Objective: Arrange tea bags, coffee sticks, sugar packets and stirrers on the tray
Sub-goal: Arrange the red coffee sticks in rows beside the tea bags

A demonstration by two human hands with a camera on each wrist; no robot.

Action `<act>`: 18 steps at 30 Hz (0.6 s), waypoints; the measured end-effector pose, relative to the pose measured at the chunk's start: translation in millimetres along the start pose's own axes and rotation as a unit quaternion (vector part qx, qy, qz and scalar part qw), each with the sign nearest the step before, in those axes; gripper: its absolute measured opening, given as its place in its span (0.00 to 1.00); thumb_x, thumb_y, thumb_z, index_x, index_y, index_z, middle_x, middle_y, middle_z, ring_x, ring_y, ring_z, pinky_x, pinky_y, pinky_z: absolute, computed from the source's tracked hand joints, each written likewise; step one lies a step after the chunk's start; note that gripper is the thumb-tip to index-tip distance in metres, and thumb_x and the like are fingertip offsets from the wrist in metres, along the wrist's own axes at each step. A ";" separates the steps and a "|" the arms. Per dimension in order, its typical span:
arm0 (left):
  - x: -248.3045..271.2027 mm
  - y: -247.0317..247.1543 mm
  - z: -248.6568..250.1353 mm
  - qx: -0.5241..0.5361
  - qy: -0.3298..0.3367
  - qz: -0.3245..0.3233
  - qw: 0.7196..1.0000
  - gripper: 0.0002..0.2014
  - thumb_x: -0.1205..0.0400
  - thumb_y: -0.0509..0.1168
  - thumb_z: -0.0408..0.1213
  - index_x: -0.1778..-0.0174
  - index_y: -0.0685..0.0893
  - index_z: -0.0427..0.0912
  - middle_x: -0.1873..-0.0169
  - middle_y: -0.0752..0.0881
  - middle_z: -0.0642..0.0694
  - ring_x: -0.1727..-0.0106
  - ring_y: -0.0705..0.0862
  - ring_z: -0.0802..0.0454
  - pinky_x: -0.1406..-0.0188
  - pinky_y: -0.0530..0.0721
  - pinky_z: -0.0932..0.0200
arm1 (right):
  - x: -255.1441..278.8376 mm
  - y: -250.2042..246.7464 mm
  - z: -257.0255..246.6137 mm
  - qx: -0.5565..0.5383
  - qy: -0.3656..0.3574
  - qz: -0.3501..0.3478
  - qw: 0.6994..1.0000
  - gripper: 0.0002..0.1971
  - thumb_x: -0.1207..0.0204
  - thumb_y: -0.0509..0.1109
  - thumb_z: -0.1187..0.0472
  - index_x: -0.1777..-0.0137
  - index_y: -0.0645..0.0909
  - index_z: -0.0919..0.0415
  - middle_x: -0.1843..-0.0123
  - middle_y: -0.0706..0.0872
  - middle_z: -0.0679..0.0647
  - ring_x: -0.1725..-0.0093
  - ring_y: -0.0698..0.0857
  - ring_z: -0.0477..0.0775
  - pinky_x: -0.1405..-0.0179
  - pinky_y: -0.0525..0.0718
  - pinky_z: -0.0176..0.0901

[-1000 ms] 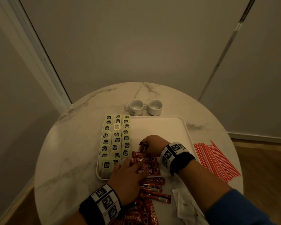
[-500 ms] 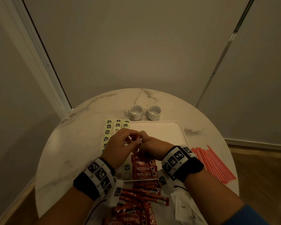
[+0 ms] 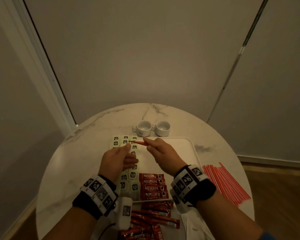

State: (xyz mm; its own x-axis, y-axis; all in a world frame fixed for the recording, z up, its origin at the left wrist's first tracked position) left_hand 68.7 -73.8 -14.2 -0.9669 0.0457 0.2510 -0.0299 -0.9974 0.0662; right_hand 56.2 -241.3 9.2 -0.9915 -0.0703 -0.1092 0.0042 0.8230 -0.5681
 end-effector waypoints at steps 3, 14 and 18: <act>9.1 20.1 -3.5 0.056 -0.060 -0.063 0.995 0.17 0.16 0.62 0.46 0.46 0.85 0.34 0.56 0.91 0.33 0.53 0.90 0.38 0.50 0.88 0.43 | 3.9 15.4 -8.2 0.069 -0.063 0.012 0.996 0.22 0.15 0.60 0.64 0.21 0.70 0.58 0.48 0.76 0.55 0.49 0.78 0.50 0.45 0.76 0.38; 3.3 19.4 -7.3 0.034 -0.093 -0.097 0.990 0.14 0.15 0.58 0.36 0.49 0.86 0.30 0.67 0.84 0.38 0.69 0.83 0.45 0.66 0.85 0.52 | -1.8 -2.4 4.6 -0.091 0.056 0.041 0.993 0.16 0.19 0.67 0.61 0.32 0.77 0.51 0.54 0.82 0.47 0.61 0.81 0.47 0.61 0.81 0.42; 4.0 22.7 -8.3 -0.026 -0.075 -0.148 0.986 0.14 0.15 0.60 0.37 0.51 0.87 0.31 0.70 0.83 0.41 0.72 0.78 0.49 0.72 0.79 0.57 | -11.9 4.0 12.6 -0.205 0.110 -0.023 0.972 0.12 0.21 0.70 0.65 0.38 0.80 0.63 0.61 0.85 0.53 0.68 0.80 0.48 0.74 0.76 0.39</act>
State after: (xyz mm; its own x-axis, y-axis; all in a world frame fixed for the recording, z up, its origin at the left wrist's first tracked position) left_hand 62.0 -96.8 -19.7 -0.8656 0.3396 0.3679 -0.3227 -0.9402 0.1087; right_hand 69.7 -244.2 -2.0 -0.9933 -0.0276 0.1119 -0.0488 0.9803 -0.1913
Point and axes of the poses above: each hand's wrist, its own x-axis away from the middle knuckle, its own y-axis out of the palm, z = x × y, the point moved 5 cm from there along -x, towards the middle knuckle
